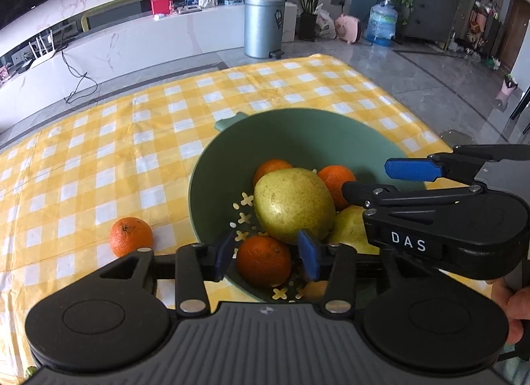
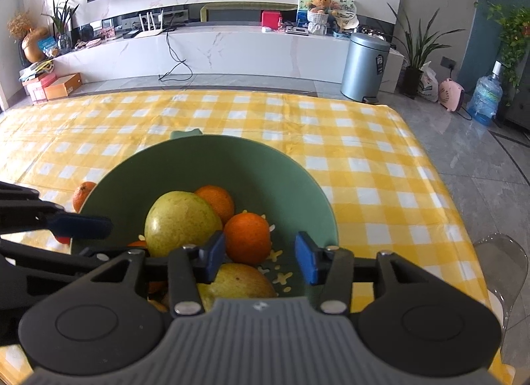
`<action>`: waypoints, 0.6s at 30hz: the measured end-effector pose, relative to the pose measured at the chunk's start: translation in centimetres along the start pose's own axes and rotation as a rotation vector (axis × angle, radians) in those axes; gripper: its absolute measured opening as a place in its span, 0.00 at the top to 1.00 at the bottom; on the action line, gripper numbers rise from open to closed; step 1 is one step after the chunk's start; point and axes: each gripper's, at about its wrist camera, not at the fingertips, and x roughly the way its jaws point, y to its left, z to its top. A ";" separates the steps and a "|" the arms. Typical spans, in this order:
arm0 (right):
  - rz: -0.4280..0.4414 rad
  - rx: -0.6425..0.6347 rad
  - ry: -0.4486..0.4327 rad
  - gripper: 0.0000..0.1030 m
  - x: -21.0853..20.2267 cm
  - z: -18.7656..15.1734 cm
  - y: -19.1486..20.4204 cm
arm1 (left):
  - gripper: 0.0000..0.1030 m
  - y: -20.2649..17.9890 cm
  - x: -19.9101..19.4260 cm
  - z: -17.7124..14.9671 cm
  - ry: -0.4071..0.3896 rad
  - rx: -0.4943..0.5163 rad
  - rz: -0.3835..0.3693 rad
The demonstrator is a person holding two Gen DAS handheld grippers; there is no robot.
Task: Organize fruits
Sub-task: 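Open both tools to drop the brown fruit and tangerine into the colander, then withdraw both open tools from the colander toward the loose fruit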
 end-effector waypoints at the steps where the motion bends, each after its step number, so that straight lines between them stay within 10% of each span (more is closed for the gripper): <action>1: -0.003 0.002 -0.005 0.52 -0.2 0.0 0.0 | 0.46 0.1 -0.3 0.0 -0.005 -0.005 -0.004; 18: 0.010 0.174 -0.146 0.32 -6.4 -2.0 2.2 | 0.37 2.4 -6.6 -1.1 -0.090 -0.023 0.032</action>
